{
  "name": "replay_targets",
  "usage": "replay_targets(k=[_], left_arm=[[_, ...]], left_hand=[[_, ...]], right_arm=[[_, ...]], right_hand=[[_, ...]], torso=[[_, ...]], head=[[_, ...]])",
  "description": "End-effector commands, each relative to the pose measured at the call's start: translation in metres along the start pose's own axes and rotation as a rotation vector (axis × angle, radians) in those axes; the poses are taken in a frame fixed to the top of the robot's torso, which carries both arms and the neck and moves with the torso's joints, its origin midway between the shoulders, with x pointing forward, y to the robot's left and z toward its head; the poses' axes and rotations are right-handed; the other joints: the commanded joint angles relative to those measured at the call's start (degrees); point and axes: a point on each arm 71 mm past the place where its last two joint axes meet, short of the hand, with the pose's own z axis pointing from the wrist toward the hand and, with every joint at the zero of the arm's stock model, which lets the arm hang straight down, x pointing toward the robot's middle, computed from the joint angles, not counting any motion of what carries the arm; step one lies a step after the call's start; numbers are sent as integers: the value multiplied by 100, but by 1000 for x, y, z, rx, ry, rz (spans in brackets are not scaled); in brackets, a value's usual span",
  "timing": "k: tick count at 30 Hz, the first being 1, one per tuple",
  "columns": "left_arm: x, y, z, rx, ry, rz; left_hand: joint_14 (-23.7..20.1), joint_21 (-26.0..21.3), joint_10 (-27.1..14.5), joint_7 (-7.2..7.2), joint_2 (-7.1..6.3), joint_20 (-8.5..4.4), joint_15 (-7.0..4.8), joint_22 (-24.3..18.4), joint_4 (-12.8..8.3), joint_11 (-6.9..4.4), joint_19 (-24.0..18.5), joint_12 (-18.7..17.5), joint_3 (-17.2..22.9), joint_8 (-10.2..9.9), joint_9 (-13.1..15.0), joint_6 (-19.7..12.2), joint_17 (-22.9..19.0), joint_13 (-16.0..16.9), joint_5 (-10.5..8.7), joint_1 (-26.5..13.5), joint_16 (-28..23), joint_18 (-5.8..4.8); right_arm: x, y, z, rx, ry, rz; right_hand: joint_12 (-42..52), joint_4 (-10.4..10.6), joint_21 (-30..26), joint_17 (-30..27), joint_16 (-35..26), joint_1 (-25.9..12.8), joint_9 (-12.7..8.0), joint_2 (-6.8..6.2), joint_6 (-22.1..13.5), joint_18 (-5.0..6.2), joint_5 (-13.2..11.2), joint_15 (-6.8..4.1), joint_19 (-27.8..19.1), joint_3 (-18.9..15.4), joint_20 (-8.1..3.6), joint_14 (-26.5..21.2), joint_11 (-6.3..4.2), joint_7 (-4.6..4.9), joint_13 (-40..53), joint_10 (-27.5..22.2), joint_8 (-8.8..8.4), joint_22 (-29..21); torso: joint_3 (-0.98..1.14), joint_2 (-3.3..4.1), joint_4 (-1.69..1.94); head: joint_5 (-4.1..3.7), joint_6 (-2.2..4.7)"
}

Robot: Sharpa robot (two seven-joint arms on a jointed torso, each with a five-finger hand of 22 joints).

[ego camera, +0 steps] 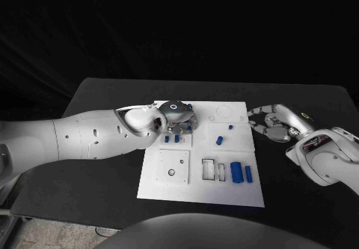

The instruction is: Assemble the parts on the task board

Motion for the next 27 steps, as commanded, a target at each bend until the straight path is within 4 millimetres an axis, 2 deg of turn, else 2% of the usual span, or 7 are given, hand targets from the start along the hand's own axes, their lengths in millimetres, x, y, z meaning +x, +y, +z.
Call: replay_targets(k=[1,14,23,27], left_arm=[[2,1,0,-6,13,1],[-1,4,-6,-11,-31,-7],[-19,10,-19,-27,-72,-12],[-27,15,-25,-44,-75,-14]], left_hand=[[-53,13,113,1,-7,-29,-5,1509,-22,-8,604,61,66,50,1,77,-29,-2,-47,78,-32,-87],[-46,13,439,48,-17,-24,-21,1509,-128,-30,604,265,238,205,32,273,-144,15,-154,175,-85,-87],[-68,13,463,59,-73,-27,-13,1509,-111,-17,604,250,257,208,23,268,-216,-19,-206,158,-142,-87],[-98,13,473,56,-99,-28,-7,1509,-96,-16,604,228,282,204,13,260,-286,-47,-231,154,-203,-87]], right_arm=[[2,-1,0,7,20,-2],[3,-2,0,12,25,2],[5,-1,2,12,29,6],[5,-1,3,13,32,7]], right_hand=[[-20,-2,-22,1087,-21,38,-5,-33,46,54,25,4,-48,41,11,463,17,8,1032,-32,-17,833],[-27,-9,-44,1081,-30,46,-6,-30,50,58,26,5,-55,50,11,461,18,10,1027,-37,-16,828],[-34,-12,-52,1073,-42,48,-6,-30,50,59,26,5,-58,53,11,458,18,11,1022,-42,-16,826],[-37,-13,-56,1072,-43,49,-6,-29,50,60,26,5,-59,54,11,458,18,11,1020,-44,-16,825]], torso=[[1,-2,-3],[-3,0,0],[9,-22,-1],[24,-53,7]], head=[[-1,0],[-1,0],[36,0],[44,0]])
